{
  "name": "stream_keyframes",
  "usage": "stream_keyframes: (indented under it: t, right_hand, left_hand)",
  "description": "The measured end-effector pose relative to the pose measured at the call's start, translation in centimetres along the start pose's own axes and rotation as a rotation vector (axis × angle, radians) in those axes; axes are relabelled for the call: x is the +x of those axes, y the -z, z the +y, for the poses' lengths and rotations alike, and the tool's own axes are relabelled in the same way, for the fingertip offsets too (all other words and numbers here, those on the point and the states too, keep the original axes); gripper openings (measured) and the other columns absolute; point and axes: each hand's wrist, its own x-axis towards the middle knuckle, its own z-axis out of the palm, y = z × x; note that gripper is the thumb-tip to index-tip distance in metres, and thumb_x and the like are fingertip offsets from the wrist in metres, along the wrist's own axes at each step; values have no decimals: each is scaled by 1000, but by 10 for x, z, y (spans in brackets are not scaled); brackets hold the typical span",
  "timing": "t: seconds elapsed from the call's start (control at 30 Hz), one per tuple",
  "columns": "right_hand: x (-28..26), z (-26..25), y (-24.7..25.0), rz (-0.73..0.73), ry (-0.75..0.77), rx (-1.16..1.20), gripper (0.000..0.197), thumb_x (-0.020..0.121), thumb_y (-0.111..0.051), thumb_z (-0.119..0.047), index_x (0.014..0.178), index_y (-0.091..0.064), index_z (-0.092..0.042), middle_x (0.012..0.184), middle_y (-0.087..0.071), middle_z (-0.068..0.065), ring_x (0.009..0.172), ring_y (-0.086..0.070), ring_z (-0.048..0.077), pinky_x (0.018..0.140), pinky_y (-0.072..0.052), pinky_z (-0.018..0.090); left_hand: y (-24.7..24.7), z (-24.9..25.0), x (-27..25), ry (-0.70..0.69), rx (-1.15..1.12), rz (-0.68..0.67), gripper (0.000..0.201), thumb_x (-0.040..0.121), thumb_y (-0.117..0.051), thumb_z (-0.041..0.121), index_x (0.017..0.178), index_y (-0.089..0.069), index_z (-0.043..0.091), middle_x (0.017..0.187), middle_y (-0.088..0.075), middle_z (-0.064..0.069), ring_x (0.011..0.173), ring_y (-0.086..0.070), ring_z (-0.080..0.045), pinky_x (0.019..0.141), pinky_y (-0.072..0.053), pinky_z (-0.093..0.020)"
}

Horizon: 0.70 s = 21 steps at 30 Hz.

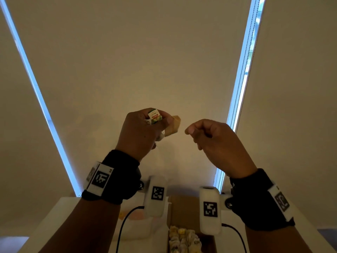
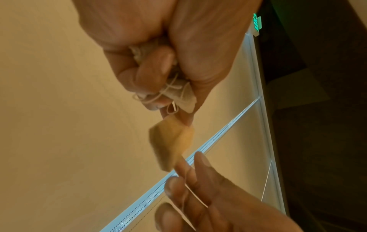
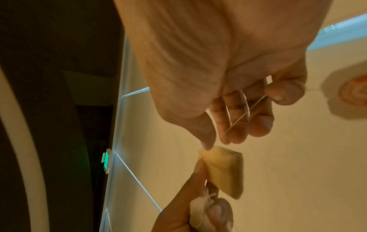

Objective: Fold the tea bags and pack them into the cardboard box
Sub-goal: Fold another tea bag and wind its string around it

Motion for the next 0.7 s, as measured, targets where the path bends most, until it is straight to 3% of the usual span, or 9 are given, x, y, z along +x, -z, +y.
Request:
stream_keyframes:
  t: [0.13,0.27,0.33,0.43,0.5,0.53,0.6,0.7]
  right_hand:
    - [5,-9,8,76,47,141,19,102,-57,-24,96,-75,-24,62,-62,-15,58,-55,2,57,-42,10]
    - [12,-6,-1,144,32,250,19,100,-56,-24,95,-74,-25,66,-60,8,60,-54,20,61,-46,32]
    - [10,-1,-9,113,-9,275,19,100,-57,-25,93,-74,-25,65,-60,10,58,-52,21,58,-46,35]
    - [2,1,-21,45,-54,295,19,101,-56,-23,91,-73,-23,60,-58,4,55,-51,17,54,-44,27]
    - [-3,2,-30,4,-58,311,21,101,-54,-21,90,-72,-24,58,-57,2,55,-52,21,57,-46,33]
    - [-5,3,-34,-13,-50,310,22,101,-53,-20,90,-72,-26,59,-58,3,55,-53,26,58,-48,38]
    - [-8,3,-40,-37,-20,300,24,102,-53,-21,92,-72,-29,60,-61,5,58,-56,37,62,-54,48]
    - [-14,3,-47,-71,-16,279,21,103,-54,-28,94,-73,-33,61,-63,3,61,-63,36,72,-58,55]
  left_hand:
    - [3,0,-5,-66,67,-156,4,92,-75,16,90,-77,15,61,-63,4,49,-51,-10,44,-39,-19]
    - [1,4,-9,-115,58,-226,7,92,-72,14,93,-78,17,61,-64,9,49,-49,-11,43,-38,-20]
    - [0,6,-8,-119,16,-207,9,94,-70,11,91,-77,16,60,-63,7,49,-47,-13,42,-35,-23]
    - [-1,7,-6,-131,-55,-171,10,97,-65,10,94,-74,12,73,-70,-13,53,-47,-18,45,-33,-23]
    - [-2,5,-4,-127,-75,-127,11,97,-65,13,96,-76,14,86,-70,-26,59,-50,-21,44,-33,-22]
    - [-2,4,-3,-117,-82,-104,11,98,-65,14,96,-76,15,86,-69,-25,59,-50,-20,43,-32,-22]
    - [-5,2,-1,-93,-97,-68,12,98,-64,15,94,-75,15,70,-65,-16,53,-45,-15,43,-31,-21]
    - [-8,-1,2,-56,-100,3,12,98,-64,14,94,-75,16,55,-54,-3,49,-41,-15,42,-32,-22]
